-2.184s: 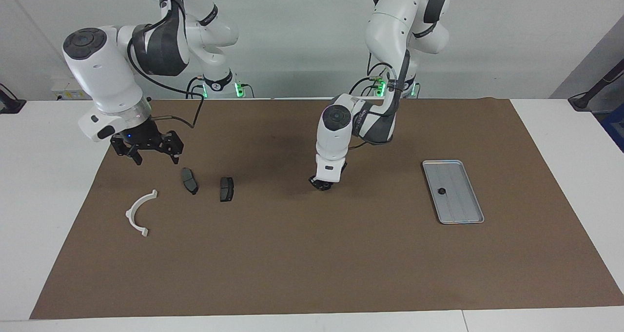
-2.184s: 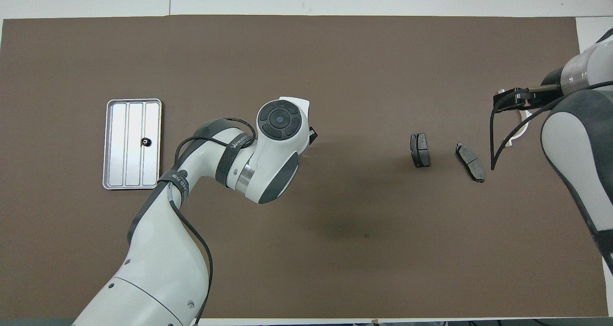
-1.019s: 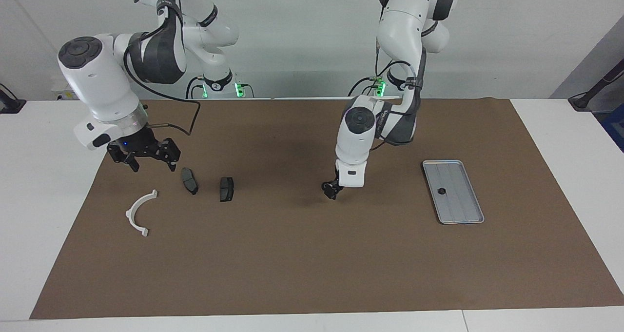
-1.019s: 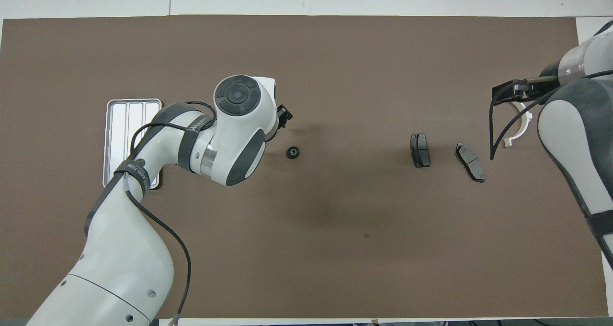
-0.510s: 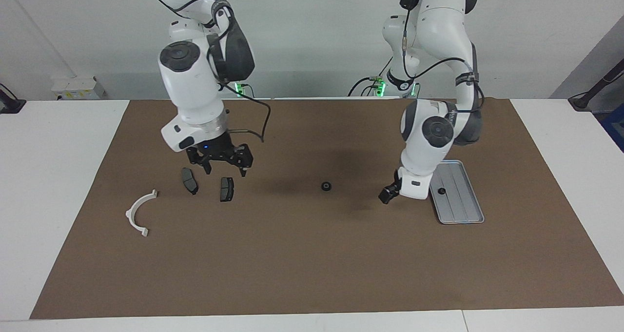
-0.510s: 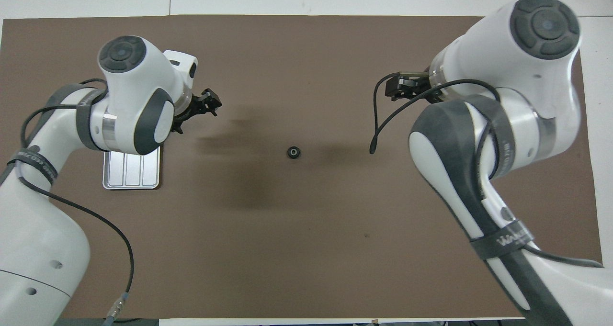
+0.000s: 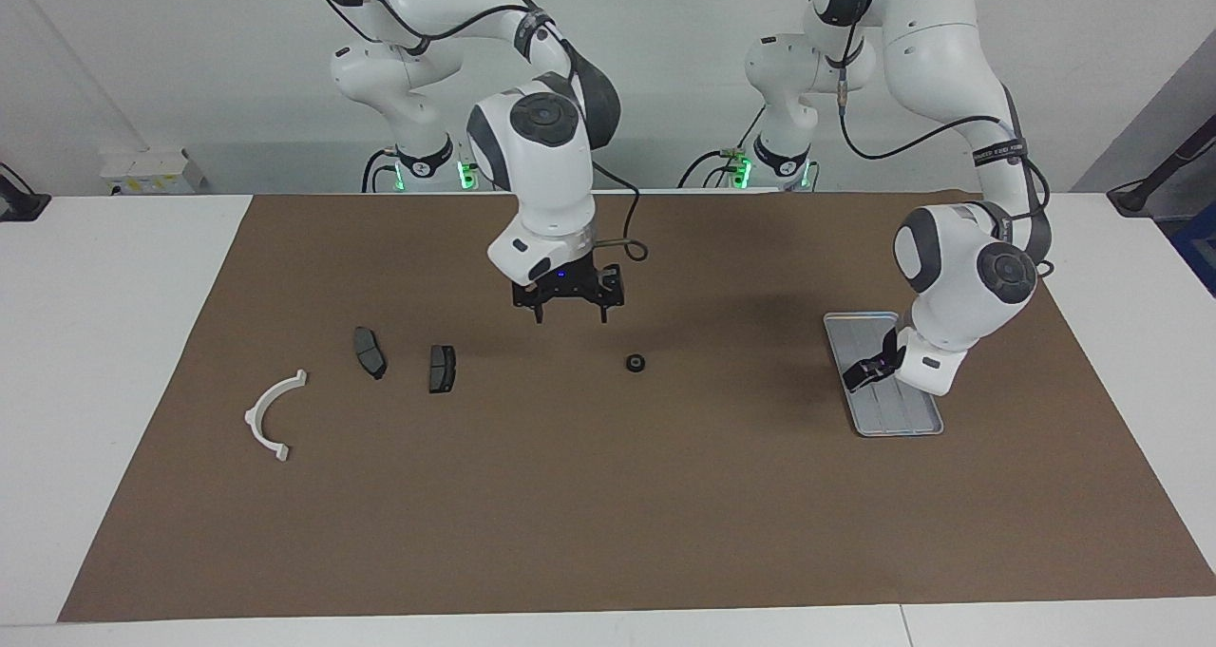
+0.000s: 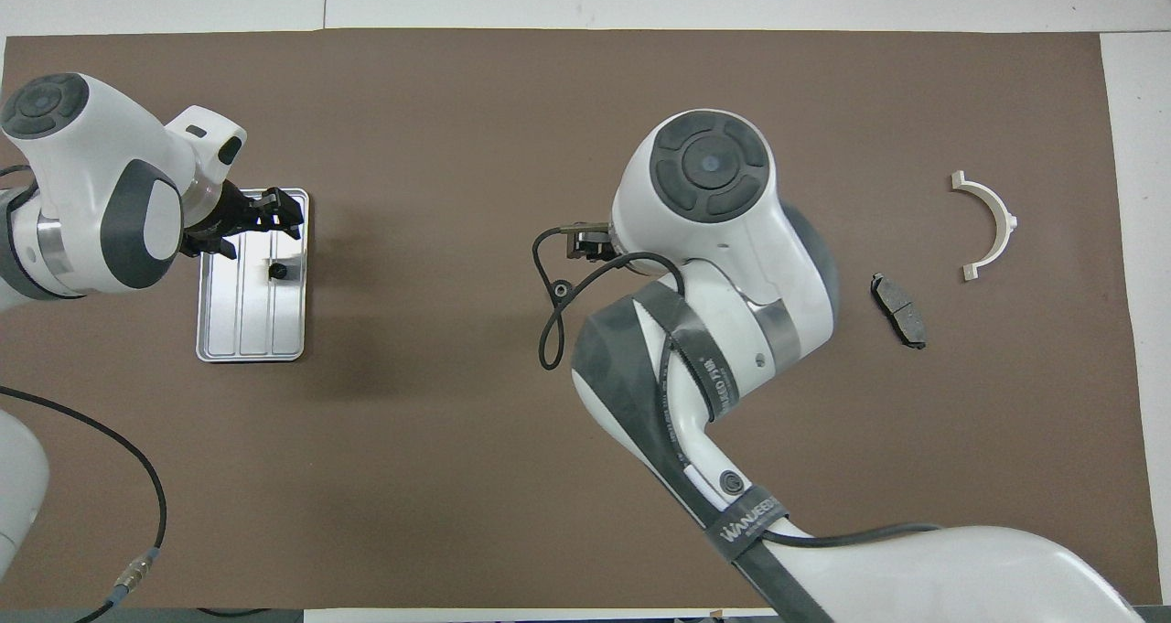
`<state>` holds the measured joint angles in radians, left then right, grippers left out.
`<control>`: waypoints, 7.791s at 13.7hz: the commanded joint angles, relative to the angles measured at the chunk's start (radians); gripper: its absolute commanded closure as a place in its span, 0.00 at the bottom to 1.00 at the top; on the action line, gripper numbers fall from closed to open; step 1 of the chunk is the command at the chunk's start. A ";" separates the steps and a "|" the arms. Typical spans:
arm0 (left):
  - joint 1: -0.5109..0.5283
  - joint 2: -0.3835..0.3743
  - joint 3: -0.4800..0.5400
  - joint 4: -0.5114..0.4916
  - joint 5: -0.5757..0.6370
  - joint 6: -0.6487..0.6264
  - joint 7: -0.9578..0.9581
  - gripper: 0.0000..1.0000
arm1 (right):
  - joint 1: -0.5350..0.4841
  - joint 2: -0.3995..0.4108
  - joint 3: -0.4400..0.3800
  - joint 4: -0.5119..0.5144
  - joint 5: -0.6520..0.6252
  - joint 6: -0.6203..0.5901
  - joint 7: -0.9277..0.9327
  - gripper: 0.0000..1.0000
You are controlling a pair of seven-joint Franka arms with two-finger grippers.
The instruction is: Place bearing gear from tray to pile
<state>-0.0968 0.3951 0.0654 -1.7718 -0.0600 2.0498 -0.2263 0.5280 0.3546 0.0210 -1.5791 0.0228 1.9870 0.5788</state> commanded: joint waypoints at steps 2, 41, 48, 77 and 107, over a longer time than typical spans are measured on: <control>0.003 -0.056 -0.012 -0.112 0.008 0.076 0.021 0.20 | 0.024 0.079 -0.001 0.028 0.037 0.070 0.006 0.01; 0.003 -0.094 -0.012 -0.236 0.008 0.178 0.039 1.00 | 0.075 0.237 0.023 -0.009 0.095 0.246 -0.022 0.02; 0.003 -0.094 -0.012 -0.187 0.006 0.122 0.028 1.00 | 0.064 0.239 0.023 -0.015 0.095 0.276 -0.023 0.04; -0.417 -0.061 -0.019 0.006 -0.047 0.121 -0.801 1.00 | -0.270 0.162 0.022 0.136 0.085 0.055 -0.417 0.96; -0.610 0.128 -0.012 0.064 -0.007 0.231 -0.998 0.62 | -0.666 0.063 0.013 -0.282 0.019 0.322 -0.941 0.88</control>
<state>-0.6908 0.5210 0.0407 -1.6982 -0.0896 2.2571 -1.1992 -0.1150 0.4299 0.0180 -1.8364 0.0537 2.2810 -0.3519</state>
